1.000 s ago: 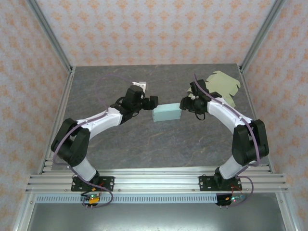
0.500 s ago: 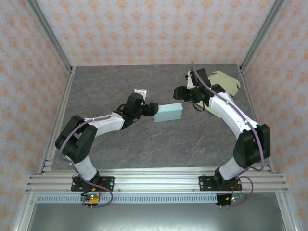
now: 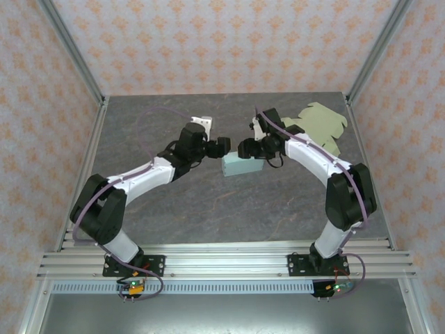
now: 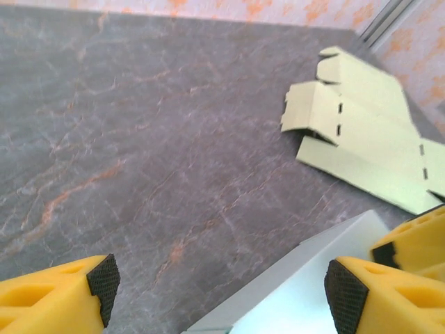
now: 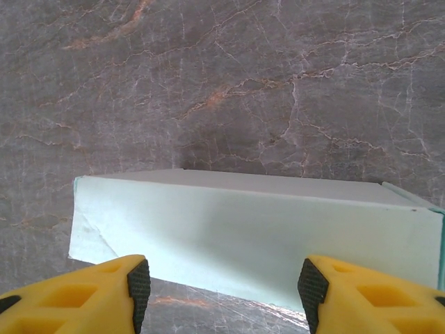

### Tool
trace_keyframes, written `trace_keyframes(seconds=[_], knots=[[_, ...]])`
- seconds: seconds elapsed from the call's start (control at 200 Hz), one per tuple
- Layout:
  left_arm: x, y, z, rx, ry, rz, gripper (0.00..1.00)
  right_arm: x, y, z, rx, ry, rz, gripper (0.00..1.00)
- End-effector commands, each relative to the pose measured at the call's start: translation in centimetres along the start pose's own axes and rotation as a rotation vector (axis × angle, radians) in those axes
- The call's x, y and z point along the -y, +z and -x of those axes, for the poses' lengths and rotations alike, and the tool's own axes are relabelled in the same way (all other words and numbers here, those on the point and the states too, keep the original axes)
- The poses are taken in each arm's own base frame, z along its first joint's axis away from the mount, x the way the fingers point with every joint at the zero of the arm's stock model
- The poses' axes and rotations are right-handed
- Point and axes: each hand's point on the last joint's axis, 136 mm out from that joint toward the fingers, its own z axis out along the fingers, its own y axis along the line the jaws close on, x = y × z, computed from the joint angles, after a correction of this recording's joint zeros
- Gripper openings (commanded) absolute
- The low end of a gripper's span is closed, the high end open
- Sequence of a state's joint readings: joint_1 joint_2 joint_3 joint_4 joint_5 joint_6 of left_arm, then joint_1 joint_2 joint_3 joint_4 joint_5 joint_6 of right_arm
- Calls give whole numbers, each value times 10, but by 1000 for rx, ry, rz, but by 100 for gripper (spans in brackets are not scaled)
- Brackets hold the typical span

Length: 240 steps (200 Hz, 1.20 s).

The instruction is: Fold the paper box

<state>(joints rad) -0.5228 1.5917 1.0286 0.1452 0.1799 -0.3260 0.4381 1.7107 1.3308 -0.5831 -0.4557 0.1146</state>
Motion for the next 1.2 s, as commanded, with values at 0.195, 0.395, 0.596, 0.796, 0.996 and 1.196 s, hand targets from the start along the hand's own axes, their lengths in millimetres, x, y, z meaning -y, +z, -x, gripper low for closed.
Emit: trace_keyframes(seconds=[0.195, 0.395, 0.596, 0.796, 0.996, 1.196], knots=[[-23, 16, -77, -153, 13, 22, 81, 17, 8, -15, -73, 61, -72, 62], [-36, 22, -106, -194, 5, 44, 80, 6, -7, 4, -13, 62, -47, 63], [-43, 20, -113, -220, 55, 75, 79, -5, -37, 38, 112, 92, 9, 64], [-40, 18, -107, -205, 78, 75, 79, 51, -71, 51, 230, 438, -131, 73], [-33, 20, -106, -205, 102, 70, 79, 22, -69, 25, 63, 985, -35, 93], [-31, 22, -101, -185, 99, 72, 79, 10, -47, 5, 29, 1264, -15, 99]])
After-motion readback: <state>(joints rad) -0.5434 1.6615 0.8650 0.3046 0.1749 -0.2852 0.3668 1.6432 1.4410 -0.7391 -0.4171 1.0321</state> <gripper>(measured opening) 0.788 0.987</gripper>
